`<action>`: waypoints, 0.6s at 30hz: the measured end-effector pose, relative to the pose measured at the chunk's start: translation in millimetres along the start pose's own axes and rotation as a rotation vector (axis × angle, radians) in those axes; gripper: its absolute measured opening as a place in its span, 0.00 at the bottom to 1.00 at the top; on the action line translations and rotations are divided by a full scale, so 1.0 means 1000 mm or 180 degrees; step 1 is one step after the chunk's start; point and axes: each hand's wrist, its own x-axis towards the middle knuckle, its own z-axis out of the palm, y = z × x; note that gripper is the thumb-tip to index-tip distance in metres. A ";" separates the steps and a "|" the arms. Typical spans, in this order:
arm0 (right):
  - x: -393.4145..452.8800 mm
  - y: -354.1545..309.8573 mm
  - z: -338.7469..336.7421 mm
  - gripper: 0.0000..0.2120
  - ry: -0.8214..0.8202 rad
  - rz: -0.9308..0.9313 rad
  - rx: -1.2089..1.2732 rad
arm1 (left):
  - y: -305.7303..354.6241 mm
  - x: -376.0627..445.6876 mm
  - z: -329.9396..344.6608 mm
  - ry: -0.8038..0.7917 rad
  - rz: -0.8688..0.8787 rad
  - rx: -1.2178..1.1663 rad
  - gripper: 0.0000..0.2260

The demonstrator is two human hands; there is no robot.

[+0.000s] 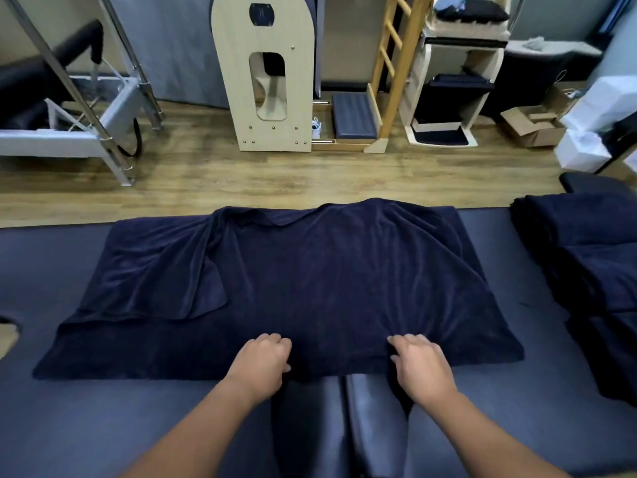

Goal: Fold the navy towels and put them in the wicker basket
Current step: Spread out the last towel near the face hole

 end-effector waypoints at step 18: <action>-0.106 -0.026 -0.005 0.19 -0.0714 0.0750 0.0476 | 0.026 -0.050 -0.002 -0.1398 -0.0175 -0.1055 0.19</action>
